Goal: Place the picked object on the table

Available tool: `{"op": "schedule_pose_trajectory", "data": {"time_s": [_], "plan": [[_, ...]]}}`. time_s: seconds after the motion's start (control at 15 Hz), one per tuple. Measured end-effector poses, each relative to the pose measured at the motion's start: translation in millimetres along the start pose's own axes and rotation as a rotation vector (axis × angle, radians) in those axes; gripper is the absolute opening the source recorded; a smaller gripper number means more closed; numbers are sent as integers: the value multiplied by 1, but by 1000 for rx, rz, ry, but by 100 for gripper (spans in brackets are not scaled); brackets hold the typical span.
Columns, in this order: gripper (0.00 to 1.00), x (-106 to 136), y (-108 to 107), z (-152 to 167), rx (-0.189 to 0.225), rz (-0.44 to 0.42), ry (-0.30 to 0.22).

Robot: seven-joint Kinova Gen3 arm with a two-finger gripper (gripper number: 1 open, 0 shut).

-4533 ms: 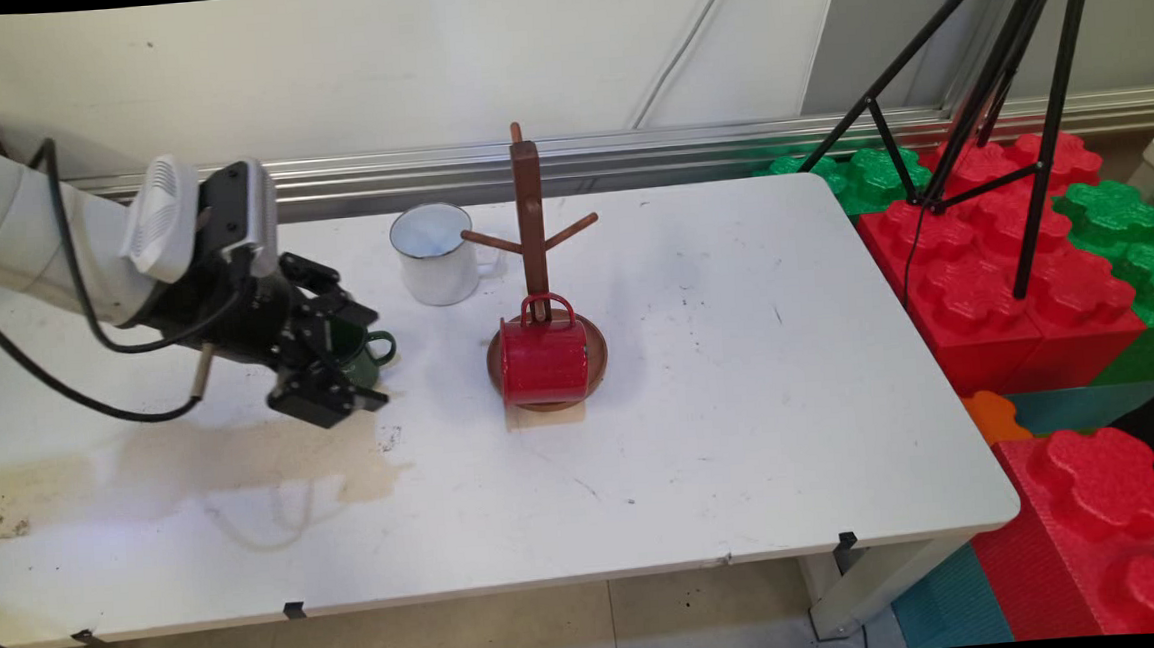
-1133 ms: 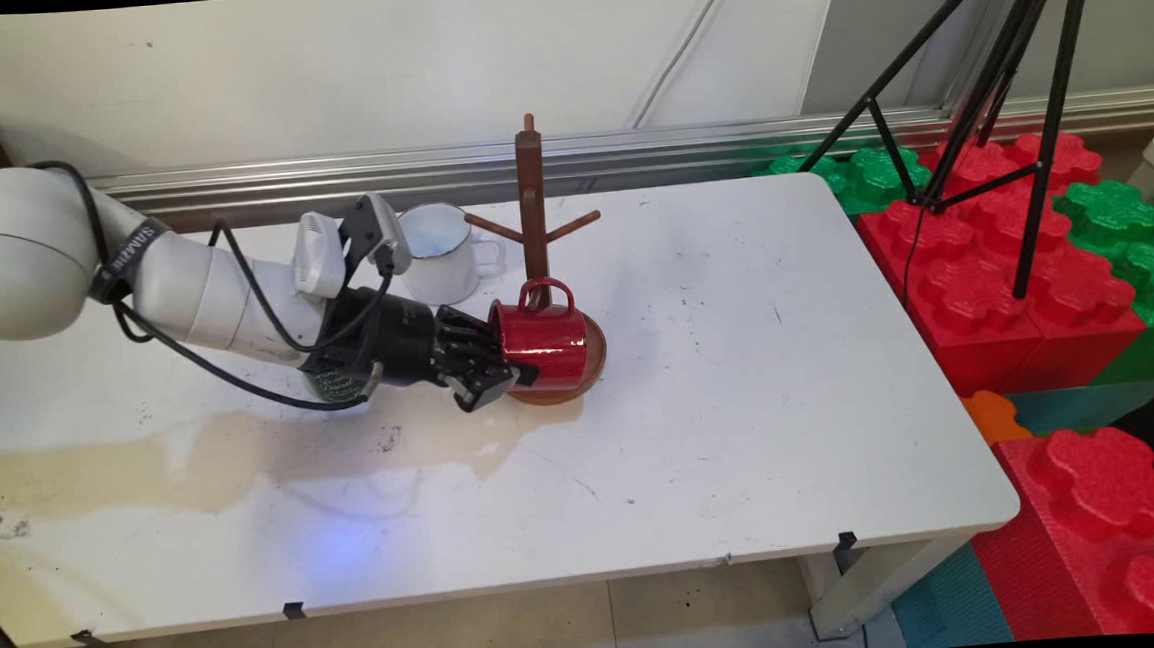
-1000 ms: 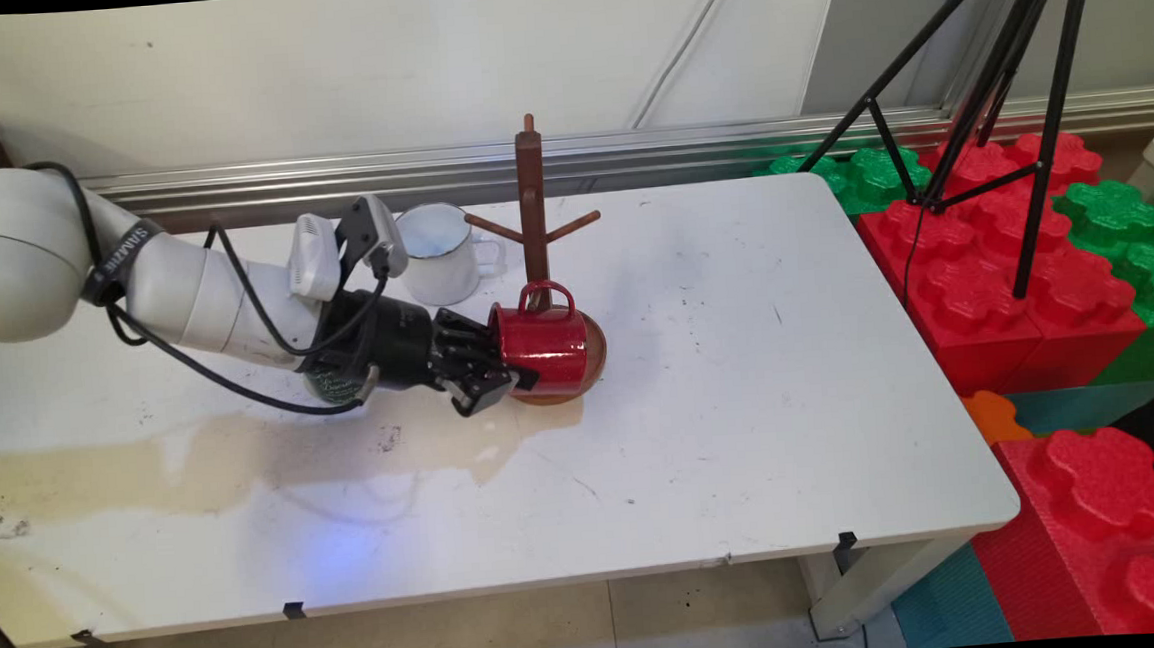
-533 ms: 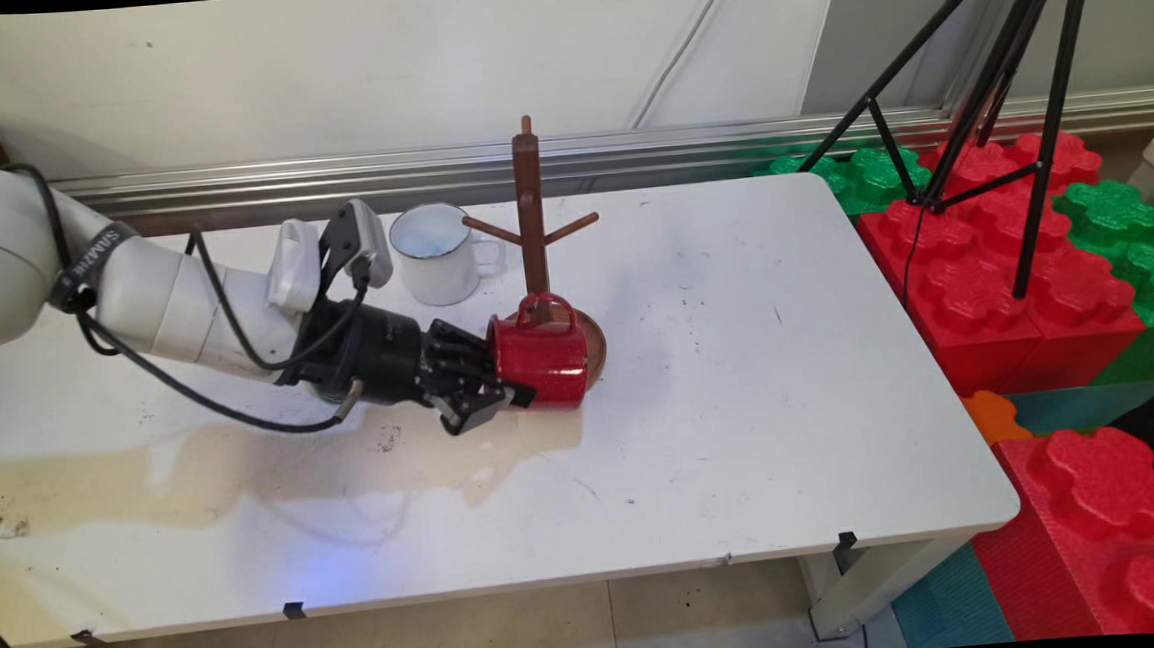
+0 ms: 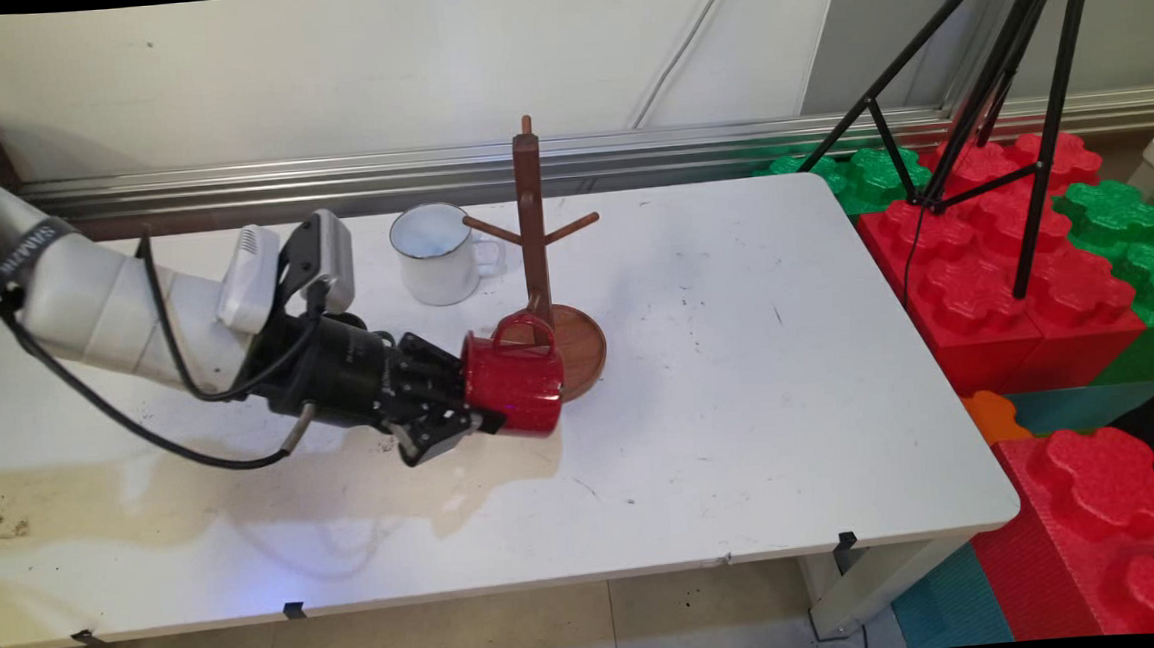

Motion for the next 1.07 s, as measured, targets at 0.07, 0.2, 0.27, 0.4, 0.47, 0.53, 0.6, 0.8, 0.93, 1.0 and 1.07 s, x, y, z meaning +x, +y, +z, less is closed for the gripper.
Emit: {"op": "schedule_pose_trajectory", "data": {"time_s": [0.07,0.2,0.27,0.4,0.47,0.53,0.6,0.8,0.93,1.0,1.07], "plan": [[0,1,2,-4,7,14,-11],[0,5,5,-13,35,45,-40],[0,7,6,-17,51,61,-57],[0,11,6,-24,85,87,-100],[0,12,7,-27,101,96,-122],[0,13,7,-30,116,104,-150],[0,13,7,-33,130,114,-181],[0,12,8,-39,164,145,-267],[0,11,9,-41,180,157,-314],[0,10,9,-42,188,161,-336],[0,8,11,-44,197,165,-364]]}}
